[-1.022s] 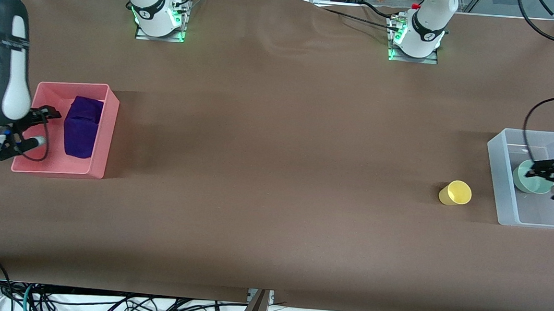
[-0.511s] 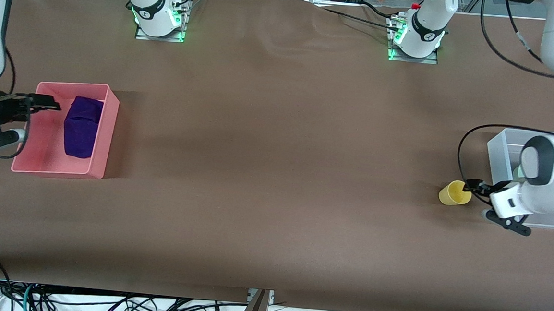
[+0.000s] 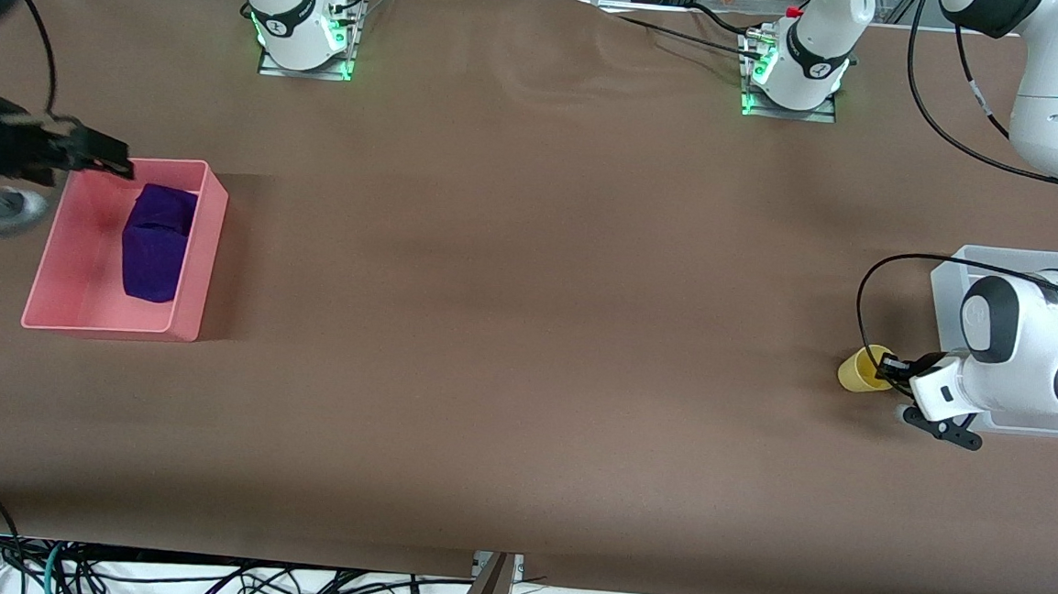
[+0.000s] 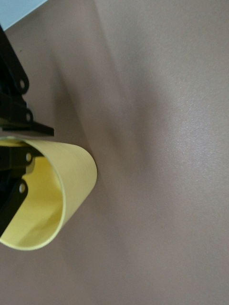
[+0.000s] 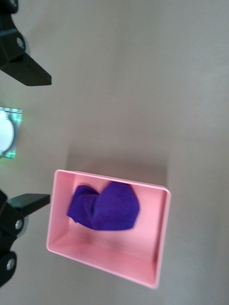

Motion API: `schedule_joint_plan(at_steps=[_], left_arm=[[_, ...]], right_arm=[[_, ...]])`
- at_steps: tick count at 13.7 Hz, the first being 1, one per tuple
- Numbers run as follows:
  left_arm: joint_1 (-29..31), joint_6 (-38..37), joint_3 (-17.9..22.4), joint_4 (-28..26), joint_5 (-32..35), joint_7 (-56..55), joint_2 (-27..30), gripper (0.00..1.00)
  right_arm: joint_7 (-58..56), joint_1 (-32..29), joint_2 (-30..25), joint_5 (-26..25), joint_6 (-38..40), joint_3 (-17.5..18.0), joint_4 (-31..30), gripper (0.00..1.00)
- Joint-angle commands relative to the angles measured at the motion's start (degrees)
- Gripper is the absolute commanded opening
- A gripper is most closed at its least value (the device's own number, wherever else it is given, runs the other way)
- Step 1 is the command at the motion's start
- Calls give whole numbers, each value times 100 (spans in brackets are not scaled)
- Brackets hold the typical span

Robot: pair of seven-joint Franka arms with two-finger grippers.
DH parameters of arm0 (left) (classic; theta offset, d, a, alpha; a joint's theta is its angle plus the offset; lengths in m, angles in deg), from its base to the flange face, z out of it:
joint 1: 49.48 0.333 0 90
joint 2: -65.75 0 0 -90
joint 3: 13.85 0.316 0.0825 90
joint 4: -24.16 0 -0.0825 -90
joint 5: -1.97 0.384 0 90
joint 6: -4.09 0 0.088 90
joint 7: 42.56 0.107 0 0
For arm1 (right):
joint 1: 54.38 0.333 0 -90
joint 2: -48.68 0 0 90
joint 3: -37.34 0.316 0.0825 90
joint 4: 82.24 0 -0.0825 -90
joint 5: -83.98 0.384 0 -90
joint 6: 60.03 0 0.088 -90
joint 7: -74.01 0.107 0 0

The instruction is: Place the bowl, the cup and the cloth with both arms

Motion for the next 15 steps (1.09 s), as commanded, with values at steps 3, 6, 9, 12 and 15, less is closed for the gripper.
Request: schedule_joint_plan(at_steps=[3, 6, 9, 12, 15], left_arm=[[-19, -1181, 44, 188, -22, 1, 800, 0], [69, -2132, 71, 714, 1002, 412, 1197, 0], [612, -1986, 124, 716, 1594, 1238, 1216, 0], [1271, -777, 115, 461, 1683, 2028, 944, 0], [1738, -132, 62, 155, 1368, 2365, 610, 0]], right_arm=[[37, -63, -402, -396, -169, 66, -229, 100], [255, -71, -446, -353, 33, 321, -282, 100], [590, -63, -376, -335, 138, 313, -221, 100], [538, -10, -279, -352, 139, 321, -186, 100], [537, 8, -209, -352, 104, 330, -54, 100]])
